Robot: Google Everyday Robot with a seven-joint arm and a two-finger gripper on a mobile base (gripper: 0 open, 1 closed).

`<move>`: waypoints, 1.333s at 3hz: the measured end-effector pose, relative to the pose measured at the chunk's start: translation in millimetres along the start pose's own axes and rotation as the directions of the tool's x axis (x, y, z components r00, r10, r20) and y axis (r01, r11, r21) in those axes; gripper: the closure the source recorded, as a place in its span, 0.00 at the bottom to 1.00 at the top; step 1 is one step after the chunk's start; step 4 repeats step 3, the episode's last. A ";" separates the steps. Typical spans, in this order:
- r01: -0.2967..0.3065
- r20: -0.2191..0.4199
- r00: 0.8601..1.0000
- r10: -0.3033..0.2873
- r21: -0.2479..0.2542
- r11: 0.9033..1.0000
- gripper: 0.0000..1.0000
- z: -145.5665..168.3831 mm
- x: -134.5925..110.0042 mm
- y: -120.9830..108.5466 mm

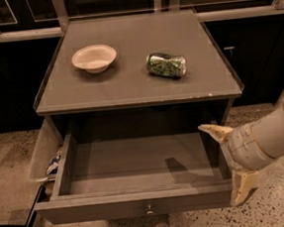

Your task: Open top drawer

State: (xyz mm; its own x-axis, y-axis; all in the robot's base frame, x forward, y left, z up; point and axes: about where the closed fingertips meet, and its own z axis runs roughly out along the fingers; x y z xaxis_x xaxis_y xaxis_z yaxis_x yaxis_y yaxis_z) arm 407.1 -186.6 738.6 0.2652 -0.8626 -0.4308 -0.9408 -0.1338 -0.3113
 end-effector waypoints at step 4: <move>0.073 -0.052 0.996 -0.069 0.076 0.994 0.00 -68.4 -36.9 -75.6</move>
Offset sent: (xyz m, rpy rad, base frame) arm 0.0725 0.0086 0.1391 -0.0456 -0.1455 0.0114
